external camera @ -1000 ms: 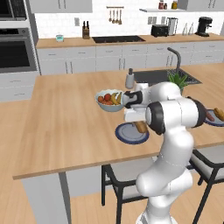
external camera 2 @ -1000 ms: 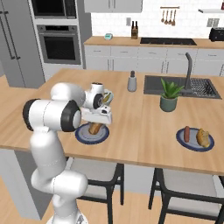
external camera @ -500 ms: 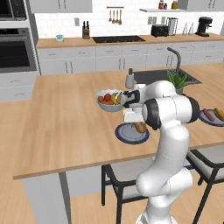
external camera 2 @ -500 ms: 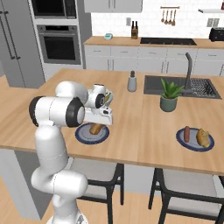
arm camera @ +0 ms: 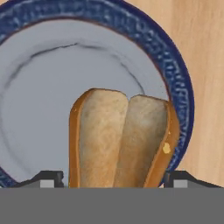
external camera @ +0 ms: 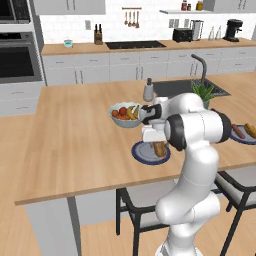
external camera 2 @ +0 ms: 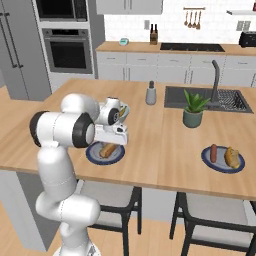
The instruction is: Place one bun and one sausage from the bowl on each plate.
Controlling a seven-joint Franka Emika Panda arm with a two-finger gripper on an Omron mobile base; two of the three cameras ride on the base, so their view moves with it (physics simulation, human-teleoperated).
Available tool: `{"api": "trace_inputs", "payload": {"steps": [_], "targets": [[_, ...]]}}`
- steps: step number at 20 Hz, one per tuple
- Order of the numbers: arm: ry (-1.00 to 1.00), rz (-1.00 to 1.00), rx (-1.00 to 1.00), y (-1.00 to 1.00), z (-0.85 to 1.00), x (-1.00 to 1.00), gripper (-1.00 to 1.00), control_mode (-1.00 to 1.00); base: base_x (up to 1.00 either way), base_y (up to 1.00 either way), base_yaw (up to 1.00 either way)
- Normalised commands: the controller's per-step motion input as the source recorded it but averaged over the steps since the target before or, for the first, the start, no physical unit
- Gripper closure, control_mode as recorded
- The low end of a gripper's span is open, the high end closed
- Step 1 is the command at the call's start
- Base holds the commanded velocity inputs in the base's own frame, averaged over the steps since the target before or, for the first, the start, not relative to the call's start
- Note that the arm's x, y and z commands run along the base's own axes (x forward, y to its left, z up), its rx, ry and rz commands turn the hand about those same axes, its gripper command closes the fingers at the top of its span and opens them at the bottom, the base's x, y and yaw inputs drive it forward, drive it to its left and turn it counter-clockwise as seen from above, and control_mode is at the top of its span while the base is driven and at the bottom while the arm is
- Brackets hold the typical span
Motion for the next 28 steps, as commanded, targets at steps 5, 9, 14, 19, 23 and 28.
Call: {"api": "trace_inputs", "payload": {"steps": [5,9,14,19,23,28], "targets": [[0.0,0.0,0.0,0.0,0.07,-0.01,-1.0,-1.0,0.0,0.0,0.0],[0.0,0.0,0.0,0.0,0.42,-0.03,-1.0,-1.0,0.0,0.0,0.0],[0.01,0.0,0.0,0.04,0.63,-0.24,-1.0,-1.0,0.0,0.0,0.0],[-0.1,0.02,0.0,0.27,0.41,-0.84,-1.0,-1.0,0.0,0.0,0.0],[-0.19,0.0,0.0,0.09,0.57,-0.75,-1.0,-1.0,0.0,0.0,0.0],[-0.22,0.01,0.0,0.02,0.55,-0.82,-1.0,-1.0,0.0,0.0,0.0]]}}
